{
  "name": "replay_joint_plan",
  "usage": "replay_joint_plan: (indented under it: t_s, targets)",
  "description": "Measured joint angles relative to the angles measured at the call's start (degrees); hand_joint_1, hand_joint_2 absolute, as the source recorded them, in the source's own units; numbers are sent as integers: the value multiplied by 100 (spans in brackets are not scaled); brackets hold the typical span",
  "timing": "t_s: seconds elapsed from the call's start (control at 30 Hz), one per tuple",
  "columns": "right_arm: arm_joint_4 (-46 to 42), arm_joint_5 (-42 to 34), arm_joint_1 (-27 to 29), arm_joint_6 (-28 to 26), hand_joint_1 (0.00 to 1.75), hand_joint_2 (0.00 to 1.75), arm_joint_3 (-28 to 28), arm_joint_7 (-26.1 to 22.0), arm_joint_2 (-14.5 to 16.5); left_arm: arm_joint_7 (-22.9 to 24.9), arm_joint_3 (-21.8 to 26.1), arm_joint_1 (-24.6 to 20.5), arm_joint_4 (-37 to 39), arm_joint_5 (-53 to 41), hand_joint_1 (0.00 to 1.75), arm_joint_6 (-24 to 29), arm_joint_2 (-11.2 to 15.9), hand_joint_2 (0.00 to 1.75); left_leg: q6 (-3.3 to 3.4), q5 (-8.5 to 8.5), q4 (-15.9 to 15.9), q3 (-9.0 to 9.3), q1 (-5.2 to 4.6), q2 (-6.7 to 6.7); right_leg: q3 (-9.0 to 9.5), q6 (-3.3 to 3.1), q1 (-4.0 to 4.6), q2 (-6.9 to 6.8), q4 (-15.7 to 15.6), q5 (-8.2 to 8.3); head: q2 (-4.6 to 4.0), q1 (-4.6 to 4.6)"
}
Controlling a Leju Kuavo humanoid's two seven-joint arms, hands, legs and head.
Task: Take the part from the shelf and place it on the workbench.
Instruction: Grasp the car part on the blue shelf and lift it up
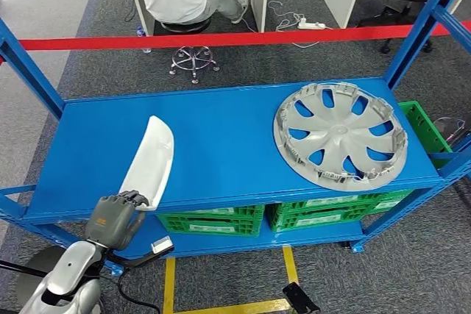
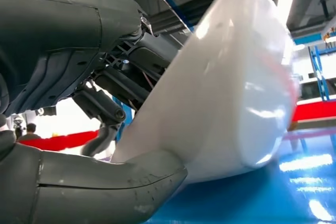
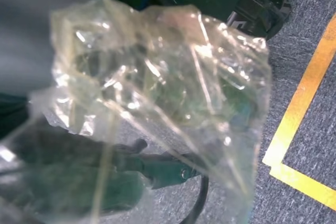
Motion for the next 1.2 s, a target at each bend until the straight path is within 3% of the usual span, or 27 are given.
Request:
replay_joint_plan:
  t_s: [0.47,0.8,1.2]
  targets:
    - [0,-179,2,-17,0,0,150,0,-2,-49,62,10,-165,-413,175,603,45,175,-7,5,0,0,0,-1,-5,-1,0,-1,10,0,0,-1]
    - [0,-237,4,-30,0,0,219,0,-2,-29,113,37,-355,-622,175,719,143,175,-13,9,1,0,0,-1,-10,-1,0,-2,11,1,0,-1]
    - [-2,-432,0,-70,0,0,363,66,-2,174,103,20,-1068,-1469,175,1148,433,175,-14,9,2,0,0,-1,-13,-2,0,-2,12,1,0,-1]
